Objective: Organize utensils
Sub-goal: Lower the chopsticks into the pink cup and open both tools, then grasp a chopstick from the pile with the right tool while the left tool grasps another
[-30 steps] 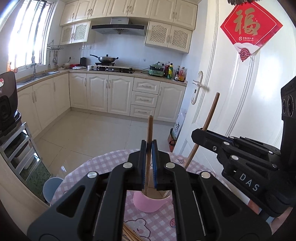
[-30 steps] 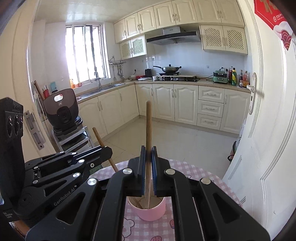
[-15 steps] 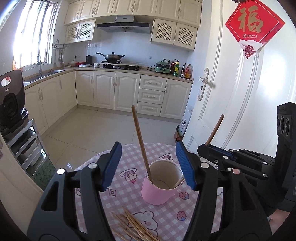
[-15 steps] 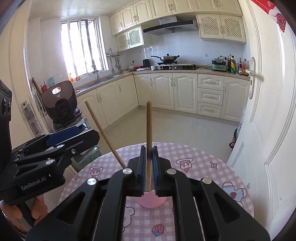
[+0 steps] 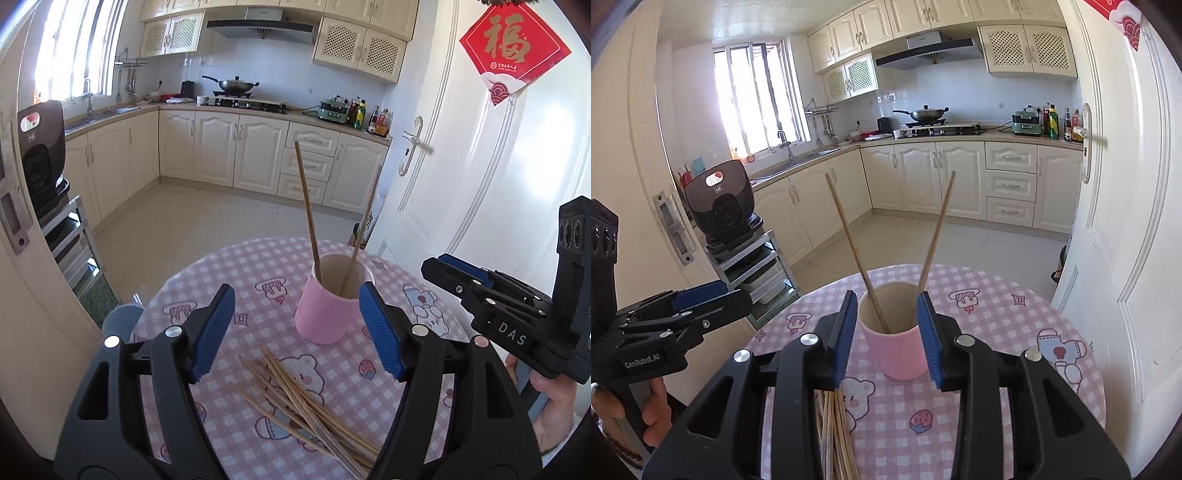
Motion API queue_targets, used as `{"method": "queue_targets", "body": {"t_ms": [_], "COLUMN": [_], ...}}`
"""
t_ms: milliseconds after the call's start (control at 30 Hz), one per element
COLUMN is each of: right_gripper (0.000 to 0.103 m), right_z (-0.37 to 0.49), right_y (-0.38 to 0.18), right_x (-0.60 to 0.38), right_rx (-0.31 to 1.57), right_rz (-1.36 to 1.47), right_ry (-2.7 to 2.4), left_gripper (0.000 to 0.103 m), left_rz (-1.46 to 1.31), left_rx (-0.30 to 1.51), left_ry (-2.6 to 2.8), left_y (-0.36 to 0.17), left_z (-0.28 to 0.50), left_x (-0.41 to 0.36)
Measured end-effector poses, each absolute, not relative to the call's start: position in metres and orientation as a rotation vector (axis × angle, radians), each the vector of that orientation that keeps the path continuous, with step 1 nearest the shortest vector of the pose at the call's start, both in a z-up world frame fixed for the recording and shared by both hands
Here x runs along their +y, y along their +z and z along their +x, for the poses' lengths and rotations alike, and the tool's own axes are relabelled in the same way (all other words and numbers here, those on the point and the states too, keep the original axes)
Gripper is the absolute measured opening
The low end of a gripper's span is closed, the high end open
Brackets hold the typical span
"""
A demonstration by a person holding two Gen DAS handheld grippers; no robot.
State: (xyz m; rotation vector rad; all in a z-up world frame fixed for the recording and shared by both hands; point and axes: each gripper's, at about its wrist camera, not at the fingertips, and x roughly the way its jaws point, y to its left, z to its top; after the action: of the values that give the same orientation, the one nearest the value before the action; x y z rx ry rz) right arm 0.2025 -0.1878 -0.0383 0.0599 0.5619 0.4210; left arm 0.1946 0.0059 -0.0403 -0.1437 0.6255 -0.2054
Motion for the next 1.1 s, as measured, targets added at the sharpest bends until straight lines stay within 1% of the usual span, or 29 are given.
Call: {"method": "queue_targets", "body": {"t_ms": [100,200,333,400,433,567,767,1100], "right_gripper": [0.032,0.032,0.032,0.032,0.031,0.023,0.013,0.008], "right_z": [0.195,0.191,0.191,0.191,0.192,0.198,0.207,0.220], "right_y": [-0.052,-0.072,-0.103,-0.118,-0.124,-0.145,-0.166,-0.175], "right_x": [-0.181,-0.170,-0.150,-0.139,-0.134,-0.115,-0.094,-0.087], "right_rx": [0.605,0.673,0.789,0.843,0.868,0.954,1.013,1.054], "right_rz": [0.043,0.013,-0.033,-0.054,-0.062,-0.080,-0.122,-0.168], "right_ry": [0.445,0.479,0.531,0.556,0.566,0.592,0.579,0.557], "left_gripper": [0.069,0.069,0.069,0.065,0.063,0.063,0.064,0.064], "left_rz": [-0.141,-0.123,-0.164,-0.181,-0.193,-0.237,-0.273,-0.314], "left_rx": [0.689,0.762,0.848,0.876,0.896,0.936,0.967,1.003], "left_ry": [-0.204,-0.193,-0.193,-0.187,-0.187,-0.176,-0.147,-0.138], "left_y": [-0.058,-0.079,-0.106,-0.116,-0.122,-0.137,-0.150,-0.165], "left_z": [0.189,0.186,0.183,0.182,0.181,0.182,0.184,0.194], "left_x": [0.010,0.010,0.015,0.018,0.020,0.028,0.041,0.053]}}
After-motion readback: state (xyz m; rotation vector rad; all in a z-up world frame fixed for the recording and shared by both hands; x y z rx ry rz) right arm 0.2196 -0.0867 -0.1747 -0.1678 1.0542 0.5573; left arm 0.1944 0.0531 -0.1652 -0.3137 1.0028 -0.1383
